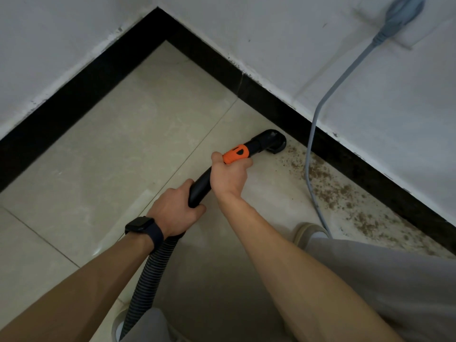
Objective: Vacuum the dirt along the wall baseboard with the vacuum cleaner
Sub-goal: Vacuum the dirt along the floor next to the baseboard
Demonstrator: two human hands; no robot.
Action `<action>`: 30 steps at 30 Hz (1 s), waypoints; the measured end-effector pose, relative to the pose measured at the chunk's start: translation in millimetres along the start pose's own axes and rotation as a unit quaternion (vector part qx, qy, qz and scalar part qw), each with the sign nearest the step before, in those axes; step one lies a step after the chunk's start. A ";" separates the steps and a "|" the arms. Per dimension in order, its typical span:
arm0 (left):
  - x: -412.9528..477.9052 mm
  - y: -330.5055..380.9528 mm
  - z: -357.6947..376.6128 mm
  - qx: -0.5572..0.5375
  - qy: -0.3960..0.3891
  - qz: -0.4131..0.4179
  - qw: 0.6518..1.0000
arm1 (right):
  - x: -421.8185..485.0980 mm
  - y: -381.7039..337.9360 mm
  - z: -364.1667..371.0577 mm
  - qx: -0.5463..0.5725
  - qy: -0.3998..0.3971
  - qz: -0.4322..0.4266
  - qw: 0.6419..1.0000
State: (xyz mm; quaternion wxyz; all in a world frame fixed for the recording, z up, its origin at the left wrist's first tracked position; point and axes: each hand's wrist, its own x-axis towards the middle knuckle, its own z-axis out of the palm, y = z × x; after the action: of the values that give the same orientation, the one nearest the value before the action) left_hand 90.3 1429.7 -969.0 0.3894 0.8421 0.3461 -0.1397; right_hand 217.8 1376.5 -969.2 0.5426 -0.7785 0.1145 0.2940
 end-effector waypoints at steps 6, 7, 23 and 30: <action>-18.7 -22.0 -4.6 0.006 -0.005 0.001 1.000 | -23.1 13.9 10.3 -0.006 -0.004 0.010 1.000; -22.4 -26.2 -5.0 0.007 -0.007 -0.001 1.000 | -27.0 16.6 11.4 -0.009 -0.006 0.012 1.000; -41.6 -29.9 5.6 0.042 -0.039 0.029 0.998 | -47.8 36.4 -7.5 -0.010 0.034 0.046 0.998; -40.2 -24.1 9.8 0.061 -0.087 0.068 0.992 | -50.9 44.0 -23.0 0.008 0.082 0.082 0.993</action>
State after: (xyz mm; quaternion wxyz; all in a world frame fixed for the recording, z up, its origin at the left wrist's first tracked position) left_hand 45.0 1414.3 -968.7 0.3750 0.8701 0.2439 -0.2067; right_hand 162.8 1331.4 -968.3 0.5114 -0.7840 0.2242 0.2712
